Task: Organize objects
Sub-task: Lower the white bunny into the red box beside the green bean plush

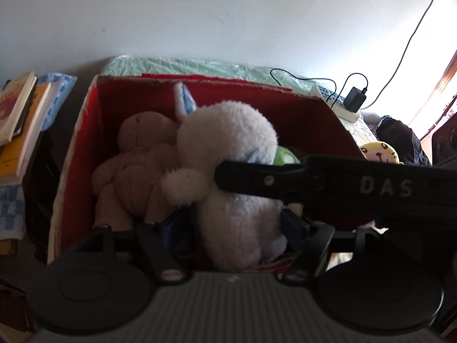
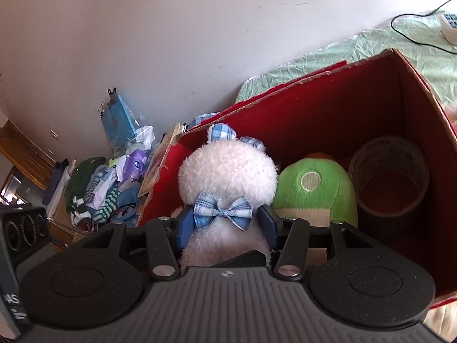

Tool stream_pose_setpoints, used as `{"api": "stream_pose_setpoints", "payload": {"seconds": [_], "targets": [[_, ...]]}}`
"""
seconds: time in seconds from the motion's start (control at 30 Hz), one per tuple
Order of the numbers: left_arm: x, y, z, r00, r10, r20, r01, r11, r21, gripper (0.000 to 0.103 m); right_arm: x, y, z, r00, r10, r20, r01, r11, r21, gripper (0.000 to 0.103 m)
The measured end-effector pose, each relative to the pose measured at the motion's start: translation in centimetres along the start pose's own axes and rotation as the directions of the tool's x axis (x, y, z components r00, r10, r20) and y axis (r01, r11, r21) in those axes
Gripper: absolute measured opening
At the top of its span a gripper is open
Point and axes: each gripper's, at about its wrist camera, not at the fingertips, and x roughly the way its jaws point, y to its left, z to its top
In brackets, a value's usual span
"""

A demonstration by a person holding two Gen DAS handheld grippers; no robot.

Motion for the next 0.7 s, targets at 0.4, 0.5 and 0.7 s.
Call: {"api": "stream_pose_setpoints", "payload": {"seconds": [0.4,0.5,0.7], "targets": [[0.5,-1.1,-0.1,0.999,0.043,-0.013,-0.043,0.999,0.011,0.082,-1.1,-1.3,-0.3,0.999,0.045,-0.004,-0.045,0.995,0.086,0.052],[0.6,-1.3,0.1,0.998,0.063,-0.022,-0.063,0.998,0.003,0.083,-1.2,-1.1,-0.5,0.999,0.037,0.005,-0.037,0.998,0.058,0.052],[1.0,-2.2,0.4,0.994,0.107,-0.036,-0.107,0.994,0.007,0.090,-1.2,-1.2,-0.6,0.999,0.043,0.003,-0.043,0.998,0.051,0.052]]}}
